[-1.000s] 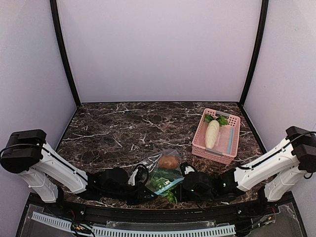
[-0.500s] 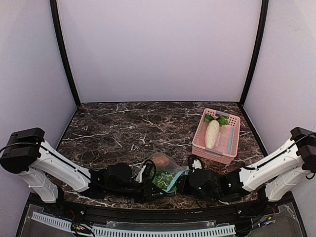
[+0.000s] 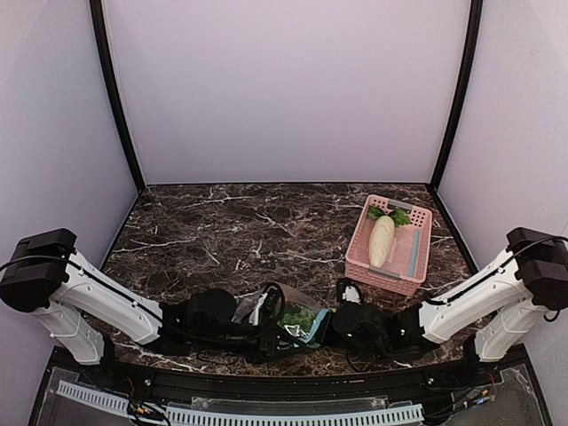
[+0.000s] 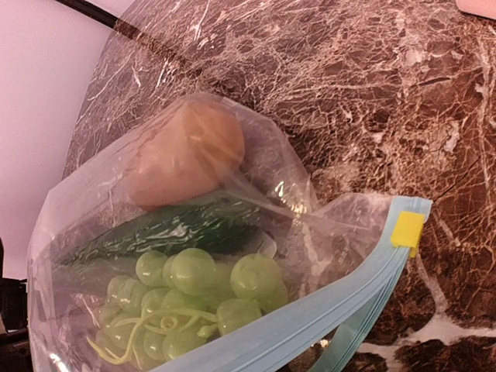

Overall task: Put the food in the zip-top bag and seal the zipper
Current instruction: Adjust the fake fruit in the zipper food storage bag, then adjust the zipper food storage bag at the center of the board, then pass from the right arm to the left, then hold the zipper food storage bag at the center of the board.

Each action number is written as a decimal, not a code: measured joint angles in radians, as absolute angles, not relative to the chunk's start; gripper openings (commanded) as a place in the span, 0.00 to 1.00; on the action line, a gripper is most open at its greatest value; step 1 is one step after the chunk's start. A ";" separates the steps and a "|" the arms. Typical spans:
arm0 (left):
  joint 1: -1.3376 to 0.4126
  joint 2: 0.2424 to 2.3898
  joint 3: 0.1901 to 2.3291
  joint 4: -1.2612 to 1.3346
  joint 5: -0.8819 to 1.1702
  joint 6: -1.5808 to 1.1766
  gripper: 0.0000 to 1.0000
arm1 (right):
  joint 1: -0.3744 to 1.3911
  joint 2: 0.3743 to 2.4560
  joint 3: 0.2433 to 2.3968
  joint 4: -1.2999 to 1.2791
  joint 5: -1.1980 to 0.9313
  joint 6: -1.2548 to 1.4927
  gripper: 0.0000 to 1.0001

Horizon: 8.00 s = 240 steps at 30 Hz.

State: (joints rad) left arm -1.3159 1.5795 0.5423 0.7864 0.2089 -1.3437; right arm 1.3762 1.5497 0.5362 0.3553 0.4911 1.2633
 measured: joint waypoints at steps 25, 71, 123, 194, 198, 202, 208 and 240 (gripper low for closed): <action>-1.337 1.456 0.611 0.673 0.134 -1.308 0.01 | 1.320 1.461 0.632 0.197 0.424 1.213 0.56; -1.260 1.291 0.657 0.358 0.089 -1.195 0.01 | 1.201 1.459 0.499 0.355 0.048 1.241 0.27; -1.192 1.303 1.056 -0.373 -0.011 -0.607 0.93 | 1.221 1.211 0.822 -0.245 0.242 0.977 0.00; -1.095 1.484 1.070 -0.257 0.314 -0.445 0.01 | 0.823 0.916 0.372 0.168 -0.373 0.548 0.24; -1.095 1.481 1.070 -0.256 0.314 -0.445 0.01 | 0.822 0.958 0.373 0.208 -0.403 0.541 0.24; -1.093 1.476 1.063 -0.255 0.314 -0.445 0.01 | 0.822 0.987 0.373 0.247 -0.428 0.535 0.25; -1.091 1.476 1.061 -0.254 0.315 -0.445 0.01 | 0.822 1.028 0.374 0.274 -0.443 0.522 0.17; -1.091 1.485 1.254 -0.369 0.261 -0.280 0.86 | 0.819 1.072 0.435 0.282 -0.521 0.490 0.00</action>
